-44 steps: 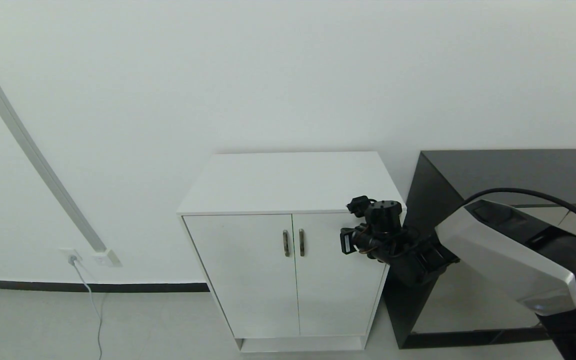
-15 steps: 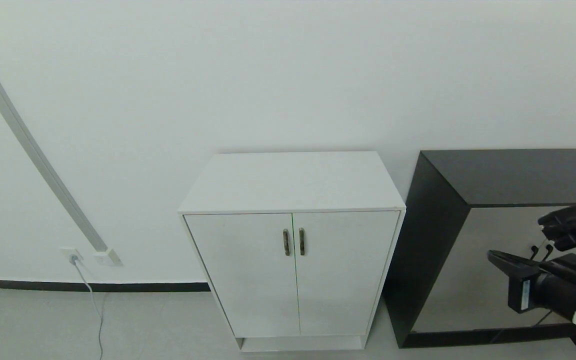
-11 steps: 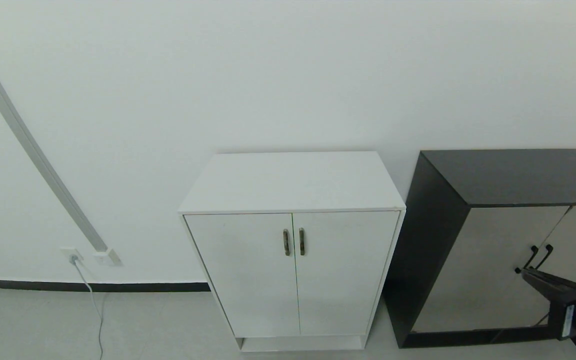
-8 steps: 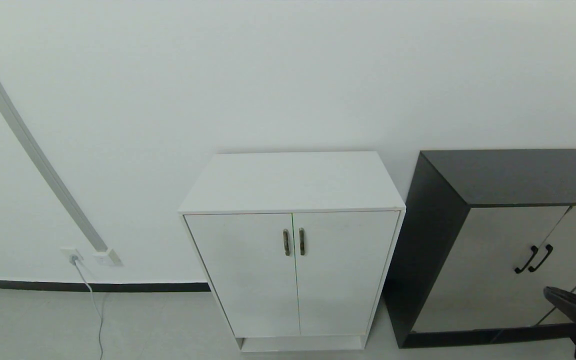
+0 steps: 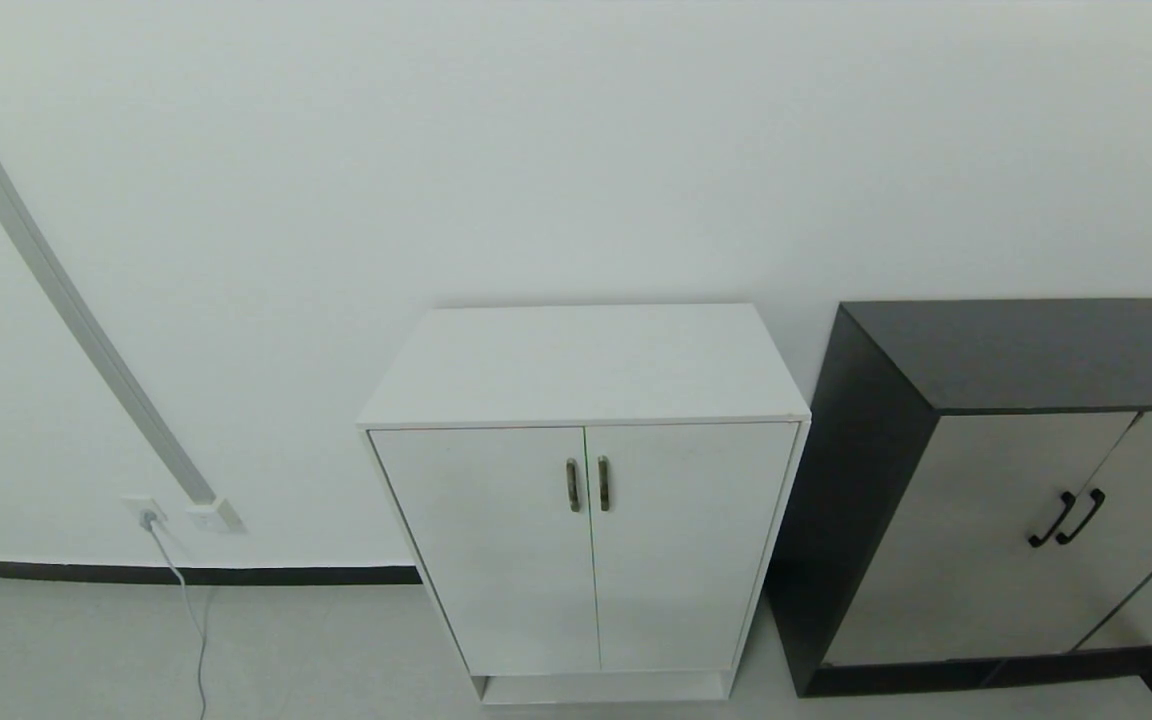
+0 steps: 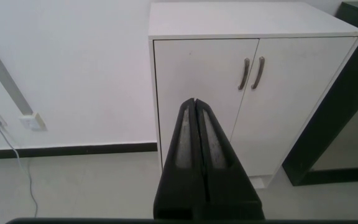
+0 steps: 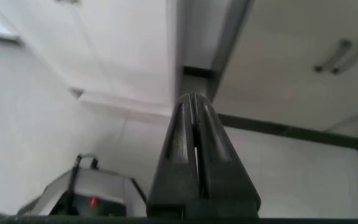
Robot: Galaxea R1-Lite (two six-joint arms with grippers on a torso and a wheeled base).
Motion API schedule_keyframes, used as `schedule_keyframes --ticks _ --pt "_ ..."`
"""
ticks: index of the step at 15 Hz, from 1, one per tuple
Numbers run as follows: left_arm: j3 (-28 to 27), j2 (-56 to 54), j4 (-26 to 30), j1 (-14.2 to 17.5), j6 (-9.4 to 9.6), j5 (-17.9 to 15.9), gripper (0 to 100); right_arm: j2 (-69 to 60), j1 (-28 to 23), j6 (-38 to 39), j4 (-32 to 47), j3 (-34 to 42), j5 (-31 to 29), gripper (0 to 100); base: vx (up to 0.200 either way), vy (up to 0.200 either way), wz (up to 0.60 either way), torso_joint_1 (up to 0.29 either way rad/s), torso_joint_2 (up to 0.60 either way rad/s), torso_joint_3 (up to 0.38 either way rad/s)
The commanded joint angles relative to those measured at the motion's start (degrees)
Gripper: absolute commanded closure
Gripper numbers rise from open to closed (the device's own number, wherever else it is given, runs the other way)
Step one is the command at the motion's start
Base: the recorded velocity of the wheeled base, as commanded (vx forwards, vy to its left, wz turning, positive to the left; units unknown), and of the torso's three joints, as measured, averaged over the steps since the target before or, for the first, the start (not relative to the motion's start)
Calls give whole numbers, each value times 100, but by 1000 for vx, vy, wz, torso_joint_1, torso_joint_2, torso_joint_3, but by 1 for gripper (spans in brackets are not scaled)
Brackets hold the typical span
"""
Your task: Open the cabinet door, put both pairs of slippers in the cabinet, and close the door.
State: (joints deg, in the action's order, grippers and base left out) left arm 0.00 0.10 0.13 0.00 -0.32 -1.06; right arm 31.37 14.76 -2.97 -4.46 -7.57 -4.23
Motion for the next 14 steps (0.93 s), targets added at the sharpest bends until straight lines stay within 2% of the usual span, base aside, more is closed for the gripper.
schedule_keyframes --ticks 1,4,9,12,14 --pt "0 -1 -5 0 -3 1 100 -878 18 -1 473 36 19 100 0 0 0 0 0 0" --pt "0 -1 -5 0 -3 1 100 -1414 18 7 798 309 133 100 0 0 0 0 0 0" --pt "0 -1 -5 0 -3 1 100 -1581 35 51 754 485 186 100 0 0 0 0 0 0" --pt "0 -1 -5 0 -3 1 100 -1985 53 87 701 564 757 100 0 0 0 0 0 0" --pt "0 -1 -5 0 -3 1 100 -1933 88 87 604 643 810 100 0 0 0 0 0 0"
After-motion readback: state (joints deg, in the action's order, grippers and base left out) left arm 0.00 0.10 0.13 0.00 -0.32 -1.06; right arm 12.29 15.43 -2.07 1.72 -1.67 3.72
